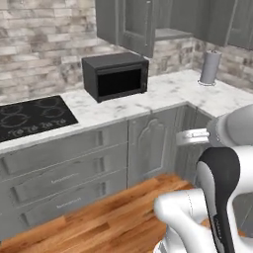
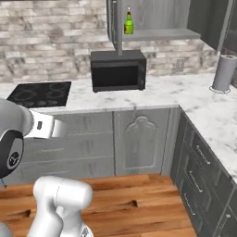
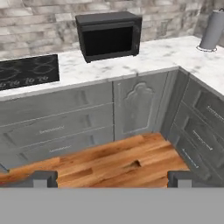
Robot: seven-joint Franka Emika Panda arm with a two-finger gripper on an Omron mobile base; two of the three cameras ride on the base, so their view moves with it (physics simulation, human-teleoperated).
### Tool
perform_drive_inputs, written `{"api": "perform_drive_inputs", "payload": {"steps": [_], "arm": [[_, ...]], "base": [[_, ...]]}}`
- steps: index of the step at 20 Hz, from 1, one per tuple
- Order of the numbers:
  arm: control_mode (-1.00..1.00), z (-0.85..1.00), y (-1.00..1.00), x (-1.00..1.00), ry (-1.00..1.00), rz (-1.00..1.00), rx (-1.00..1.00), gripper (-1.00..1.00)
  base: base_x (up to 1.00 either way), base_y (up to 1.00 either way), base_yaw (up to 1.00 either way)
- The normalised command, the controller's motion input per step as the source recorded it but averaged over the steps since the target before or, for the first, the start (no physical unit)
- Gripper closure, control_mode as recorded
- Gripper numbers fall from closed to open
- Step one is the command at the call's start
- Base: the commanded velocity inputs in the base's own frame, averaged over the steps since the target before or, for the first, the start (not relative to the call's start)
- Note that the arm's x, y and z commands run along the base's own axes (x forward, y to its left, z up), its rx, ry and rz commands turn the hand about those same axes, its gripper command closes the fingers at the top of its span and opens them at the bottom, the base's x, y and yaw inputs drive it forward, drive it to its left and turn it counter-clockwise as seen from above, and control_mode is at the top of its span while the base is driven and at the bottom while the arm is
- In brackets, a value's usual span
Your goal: Move the cutting board and knife to the sink. Then move spray from the cabinet to the counter.
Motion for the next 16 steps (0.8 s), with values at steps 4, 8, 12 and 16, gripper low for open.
{"api": "perform_drive_inputs", "payload": {"steps": [4, 8, 12, 16], "arm": [[1.0, 0.0, 0.0, 0.0, 0.0, 0.0, 0.0, -1.0], [1.0, 0.0, 0.0, 0.0, 0.0, 0.0, 0.0, -1.0], [1.0, 0.0, 0.0, 0.0, 0.0, 0.0, 0.0, -1.0], [1.0, 0.0, 0.0, 0.0, 0.0, 0.0, 0.0, -1.0]], "base": [[0.12, 0.61, 0.52], [-0.05, 0.85, 0.57], [0.38, 1.0, 0.47], [0.64, 1.0, 0.11]]}}
